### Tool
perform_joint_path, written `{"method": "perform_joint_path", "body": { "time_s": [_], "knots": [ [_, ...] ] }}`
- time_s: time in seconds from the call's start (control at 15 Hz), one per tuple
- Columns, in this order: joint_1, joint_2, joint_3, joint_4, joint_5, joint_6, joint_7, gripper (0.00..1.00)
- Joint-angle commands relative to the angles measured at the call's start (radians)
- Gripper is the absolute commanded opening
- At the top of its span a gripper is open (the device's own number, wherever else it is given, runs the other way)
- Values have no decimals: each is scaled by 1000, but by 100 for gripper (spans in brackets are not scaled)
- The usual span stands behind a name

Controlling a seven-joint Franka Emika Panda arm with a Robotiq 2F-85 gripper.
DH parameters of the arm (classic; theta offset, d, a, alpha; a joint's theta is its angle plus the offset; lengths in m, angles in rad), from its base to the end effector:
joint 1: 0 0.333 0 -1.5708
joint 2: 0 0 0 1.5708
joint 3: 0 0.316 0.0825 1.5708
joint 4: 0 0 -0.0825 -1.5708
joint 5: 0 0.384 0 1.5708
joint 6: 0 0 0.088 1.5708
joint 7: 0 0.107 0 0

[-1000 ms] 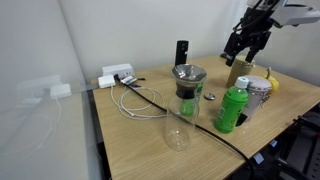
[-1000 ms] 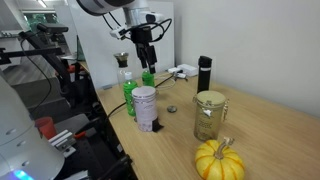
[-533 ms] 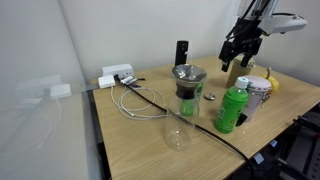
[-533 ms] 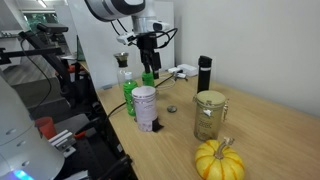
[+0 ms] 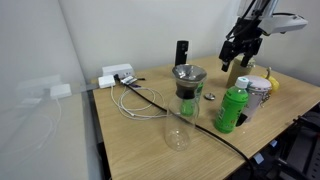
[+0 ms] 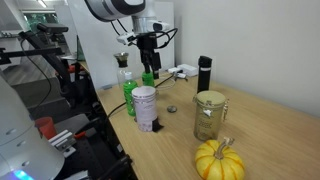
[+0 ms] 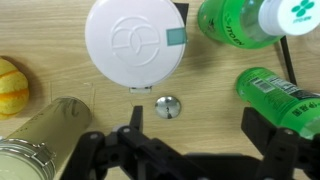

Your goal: Pick the silver object from the table and put it on top of the clear bottle on the left

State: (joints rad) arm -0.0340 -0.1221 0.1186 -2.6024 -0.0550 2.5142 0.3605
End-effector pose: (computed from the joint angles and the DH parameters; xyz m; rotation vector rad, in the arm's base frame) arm 0.4343 0.0364 0.3000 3.0809 -0.3598 0.0657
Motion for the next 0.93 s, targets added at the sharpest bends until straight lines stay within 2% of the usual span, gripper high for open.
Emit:
{"method": "perform_joint_path", "body": {
  "time_s": [0.0, 0.6, 0.87],
  "knots": [
    [17, -1, -18, 1, -3, -3, 1, 100],
    [17, -1, -18, 1, -3, -3, 1, 100],
    [12, 115, -34, 50, 13, 30, 20, 100]
  ]
}}
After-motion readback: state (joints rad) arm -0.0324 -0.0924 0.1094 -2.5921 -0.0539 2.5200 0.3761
